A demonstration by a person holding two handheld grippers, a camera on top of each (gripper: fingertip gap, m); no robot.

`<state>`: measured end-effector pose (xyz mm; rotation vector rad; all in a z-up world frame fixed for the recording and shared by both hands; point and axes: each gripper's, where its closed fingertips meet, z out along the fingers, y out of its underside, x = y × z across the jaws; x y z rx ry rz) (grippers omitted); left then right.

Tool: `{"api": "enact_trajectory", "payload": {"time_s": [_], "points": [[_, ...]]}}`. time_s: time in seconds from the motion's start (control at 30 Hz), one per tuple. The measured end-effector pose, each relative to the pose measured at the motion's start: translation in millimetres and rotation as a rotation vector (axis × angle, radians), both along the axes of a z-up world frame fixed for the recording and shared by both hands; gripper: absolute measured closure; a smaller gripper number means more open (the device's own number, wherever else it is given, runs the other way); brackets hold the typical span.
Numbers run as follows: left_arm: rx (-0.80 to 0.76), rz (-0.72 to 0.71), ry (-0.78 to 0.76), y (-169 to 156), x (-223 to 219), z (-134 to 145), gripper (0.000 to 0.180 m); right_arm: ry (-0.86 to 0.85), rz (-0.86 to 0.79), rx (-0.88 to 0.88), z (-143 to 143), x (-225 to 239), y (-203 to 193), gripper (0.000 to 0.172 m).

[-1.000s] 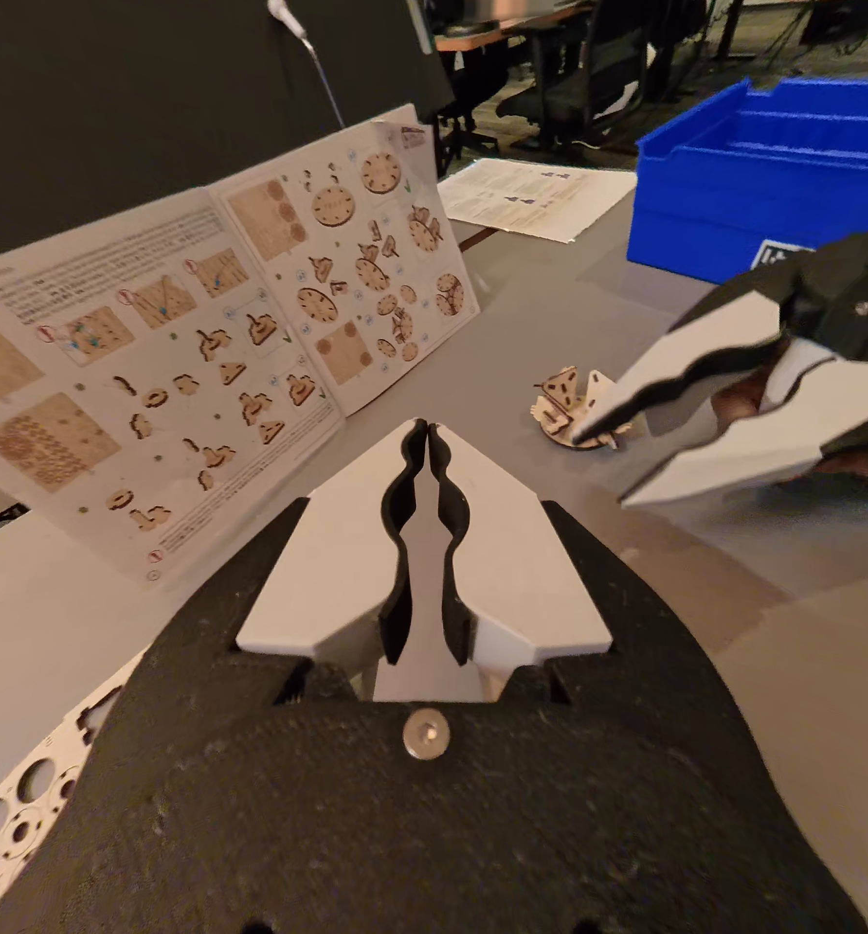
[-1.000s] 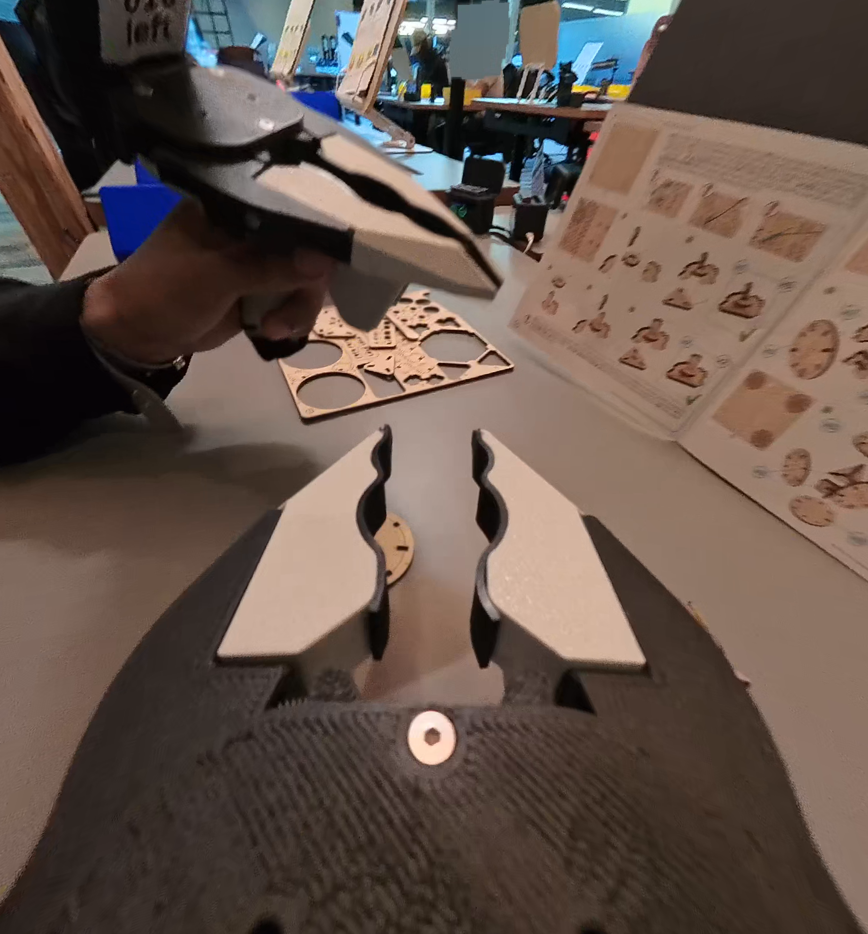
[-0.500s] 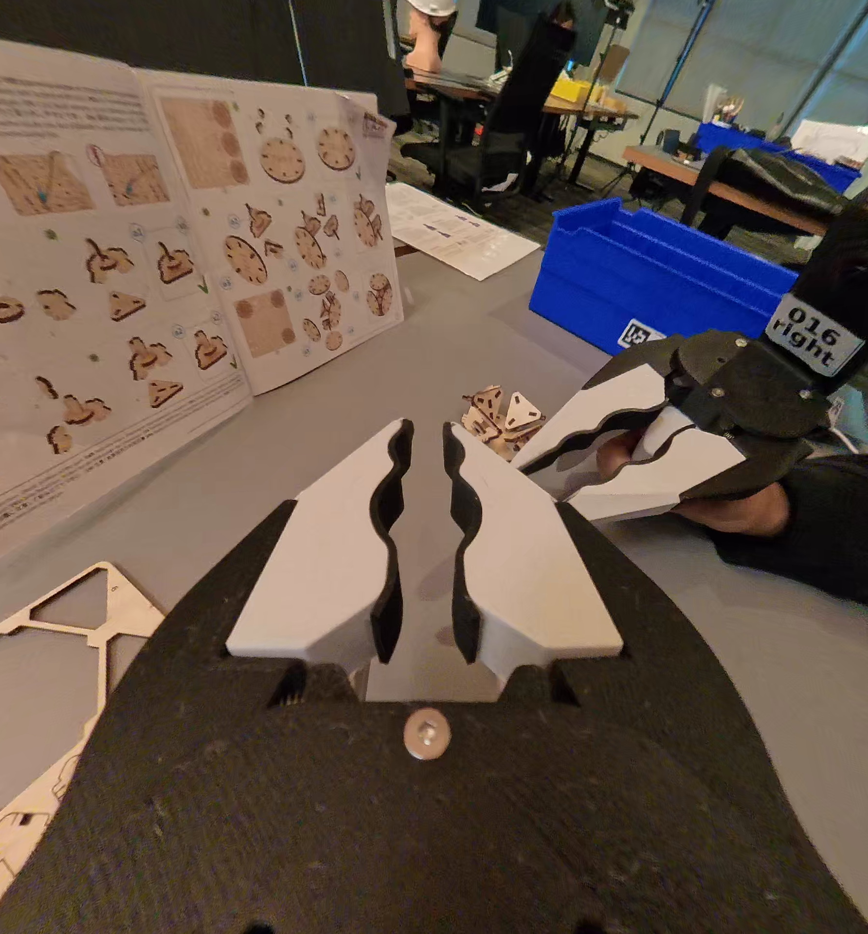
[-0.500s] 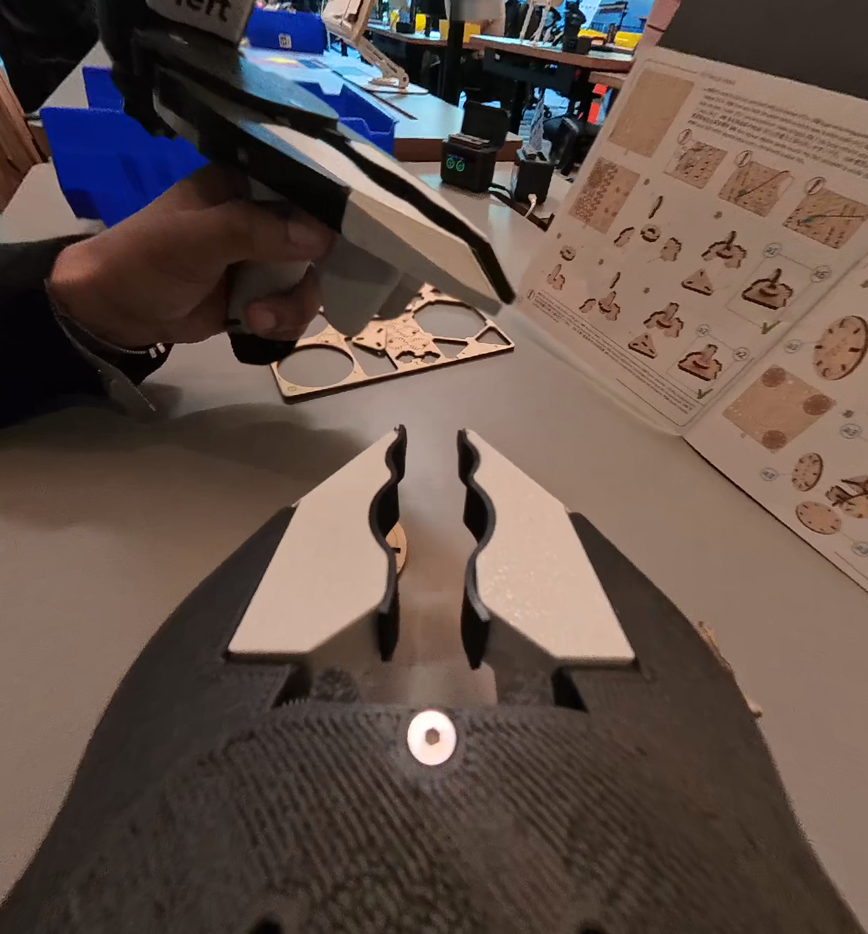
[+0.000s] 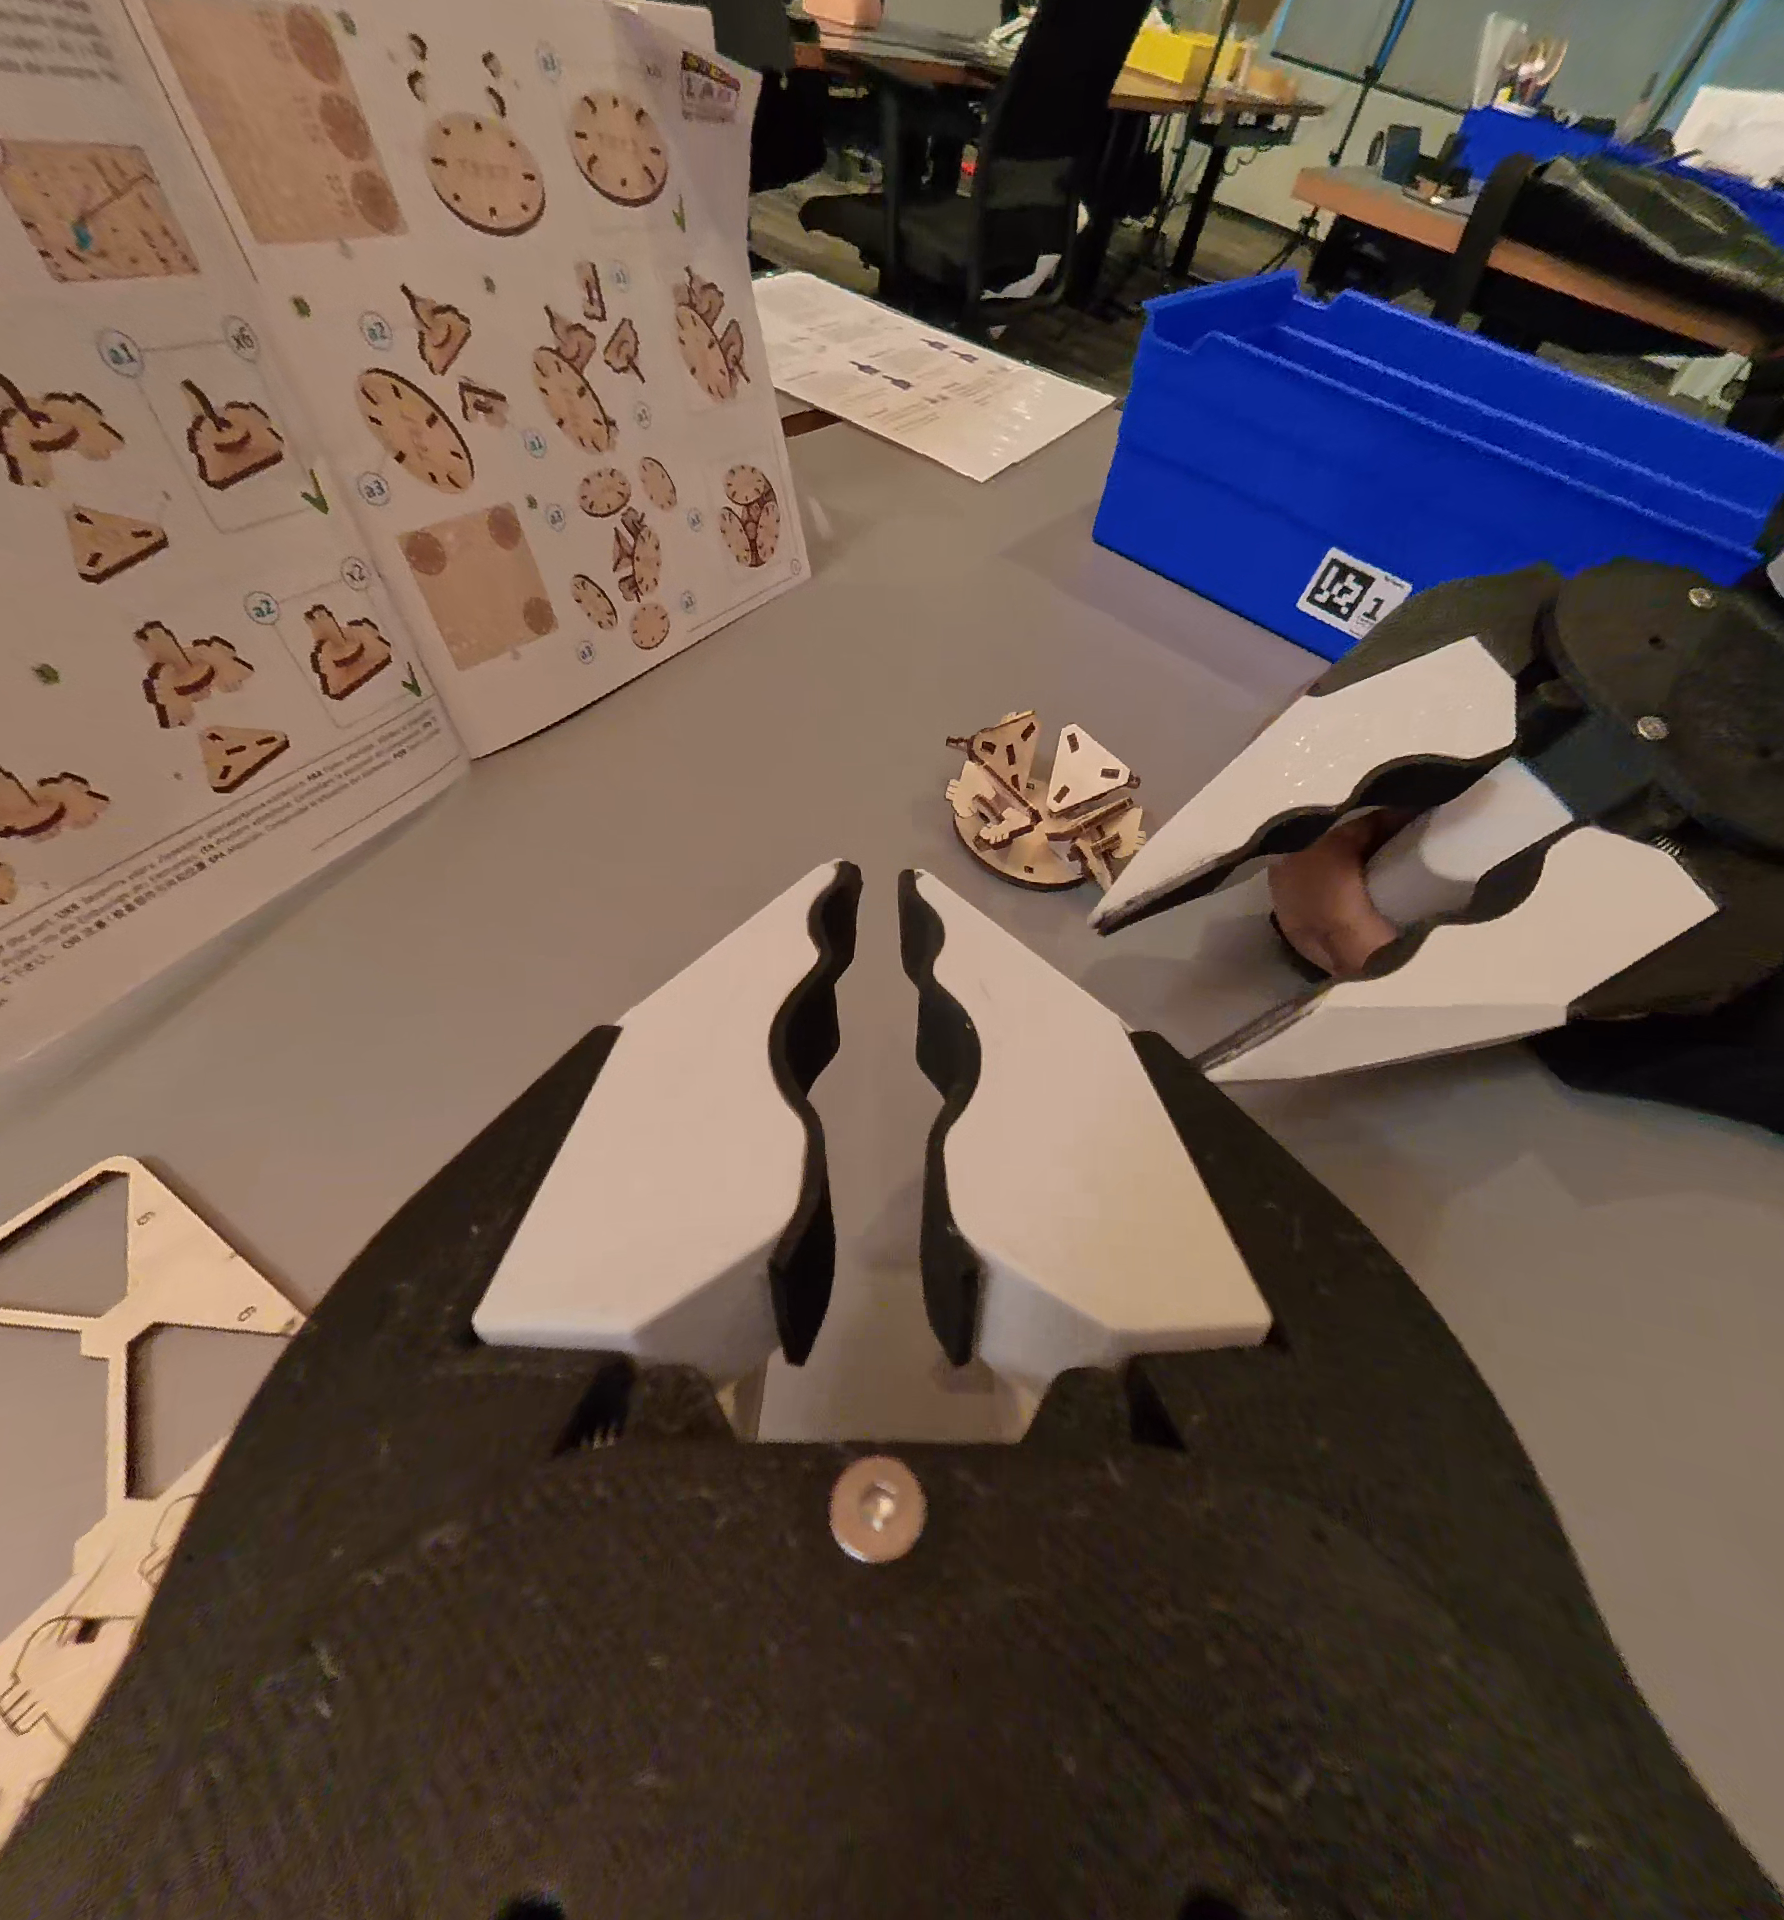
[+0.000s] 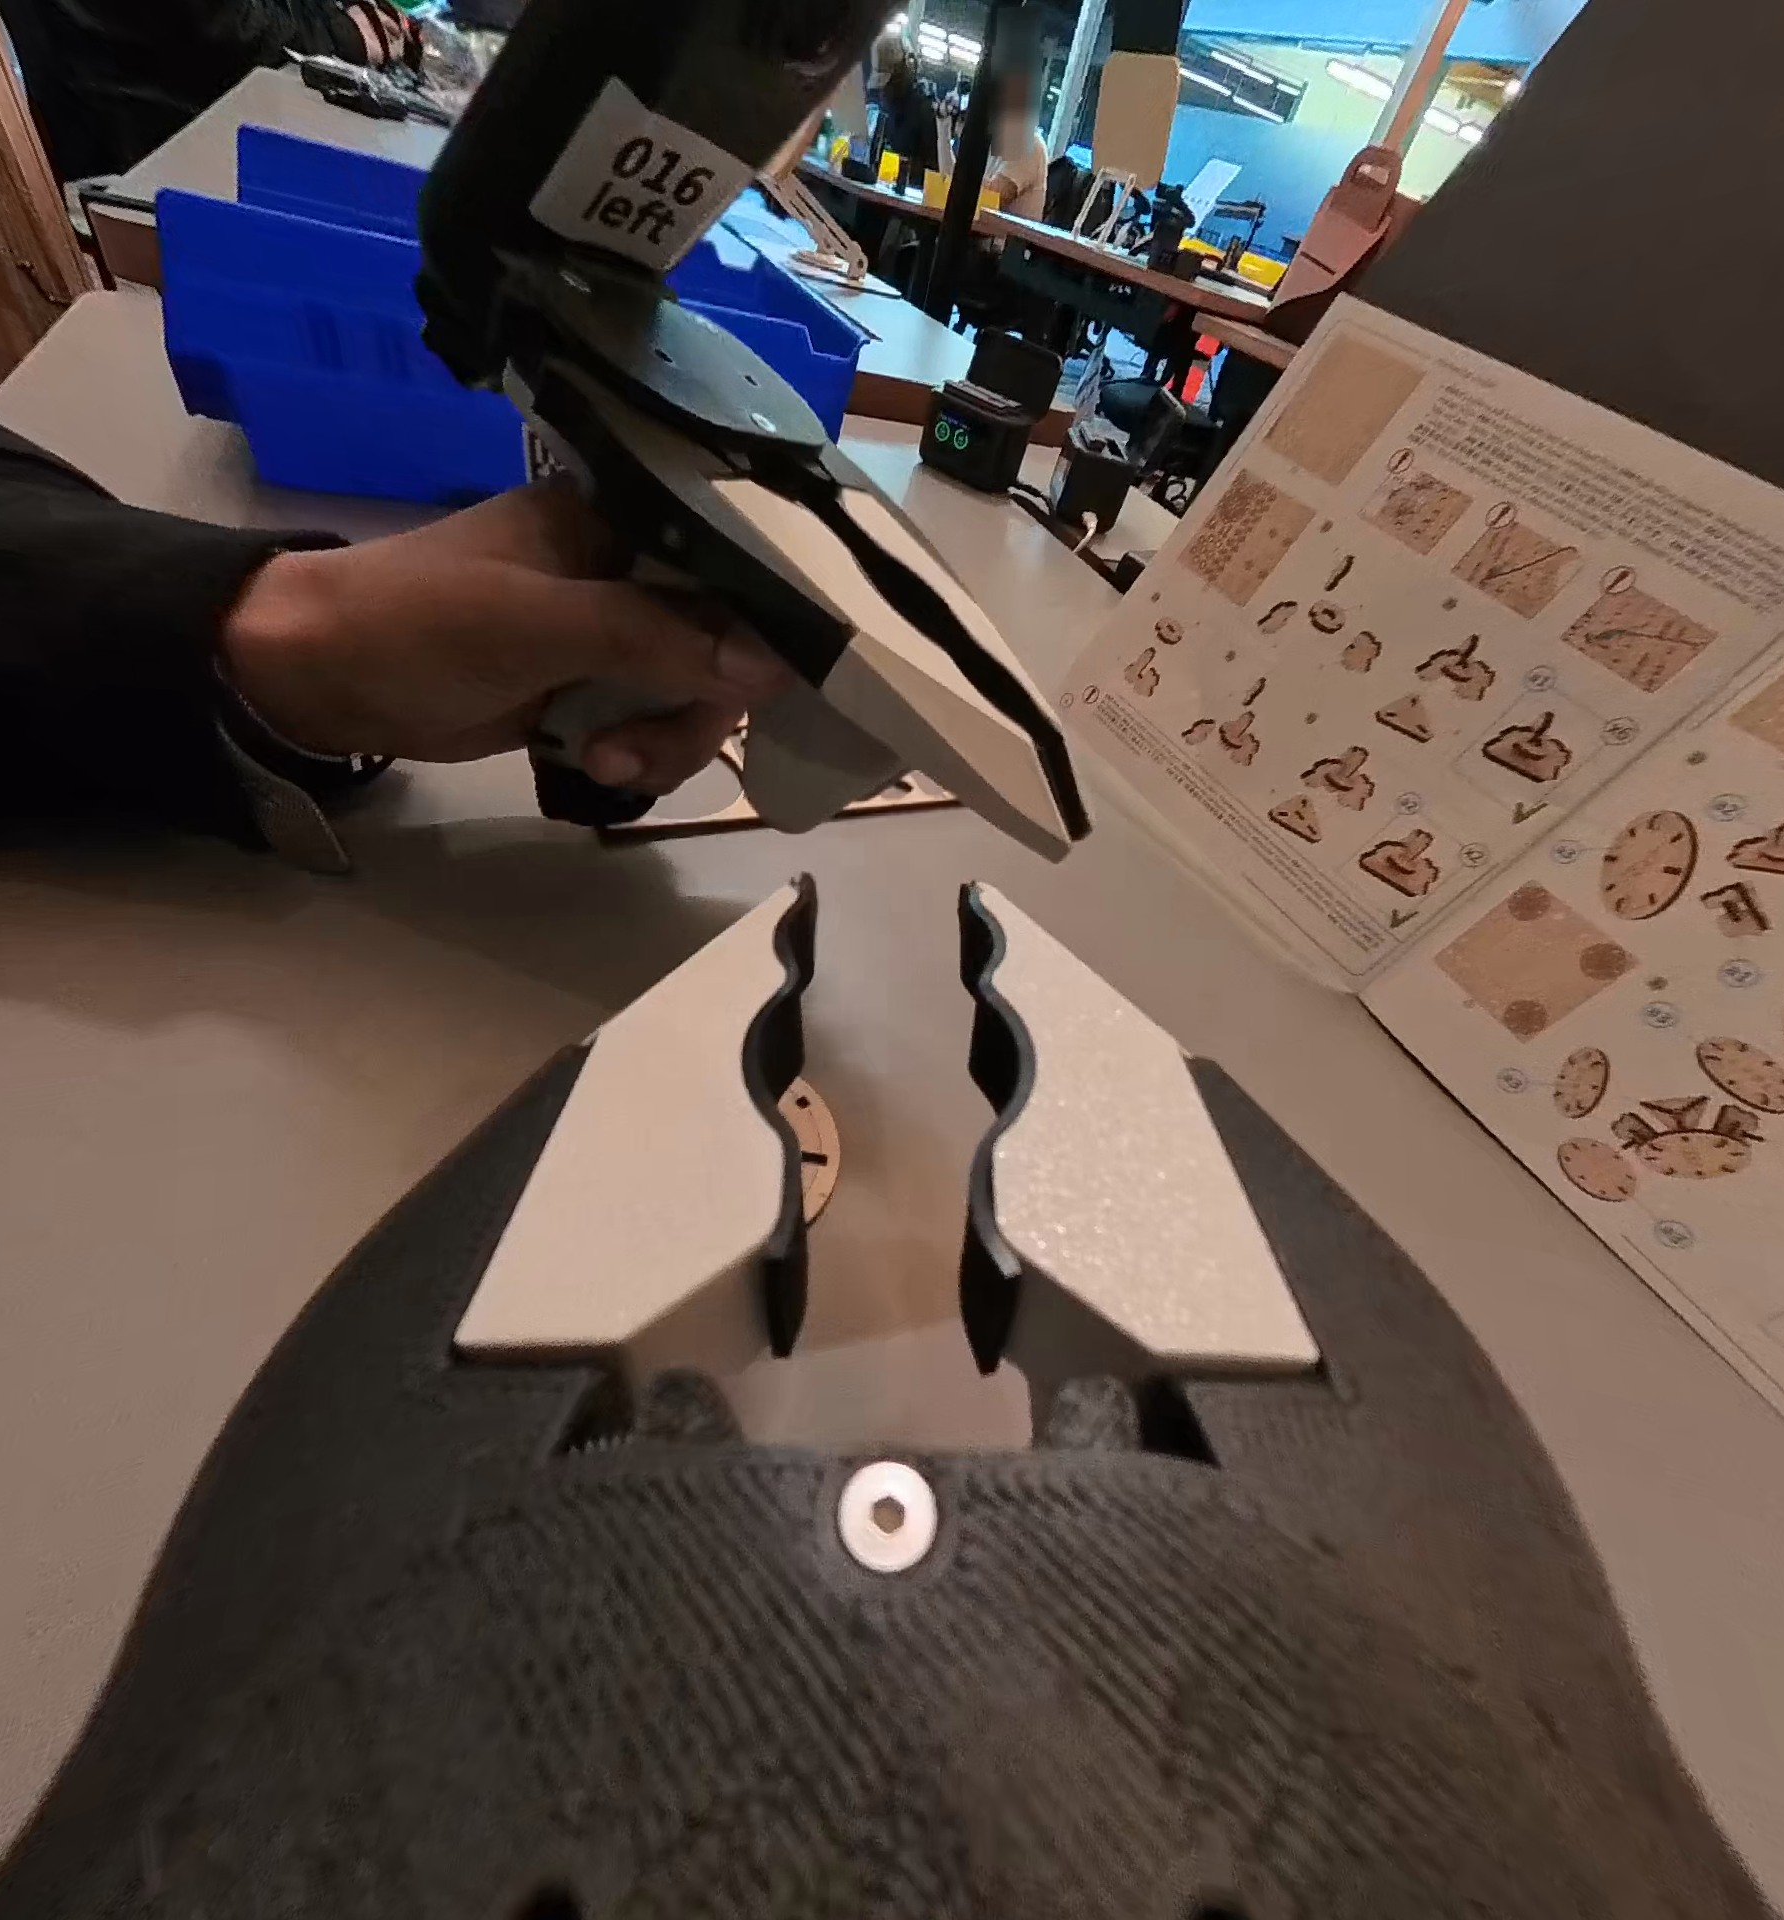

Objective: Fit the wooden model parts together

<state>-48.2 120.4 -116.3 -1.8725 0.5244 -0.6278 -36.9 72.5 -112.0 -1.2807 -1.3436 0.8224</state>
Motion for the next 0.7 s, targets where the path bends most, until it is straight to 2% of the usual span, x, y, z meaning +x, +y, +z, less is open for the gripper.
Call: {"api": "enact_trajectory", "payload": {"time_s": [0.33,0.7], "points": [[-0.021,-0.013,-0.021,-0.1,2.1,-3.2,0.174,0.001,-0.032,0.078,0.6,0.0,-1.6,0.146],[-0.02,-0.011,-0.032,0.4,1.3,-2.8,0.174,0.018,-0.068,0.066,2.9,1.4,4.3,0.142]]}}
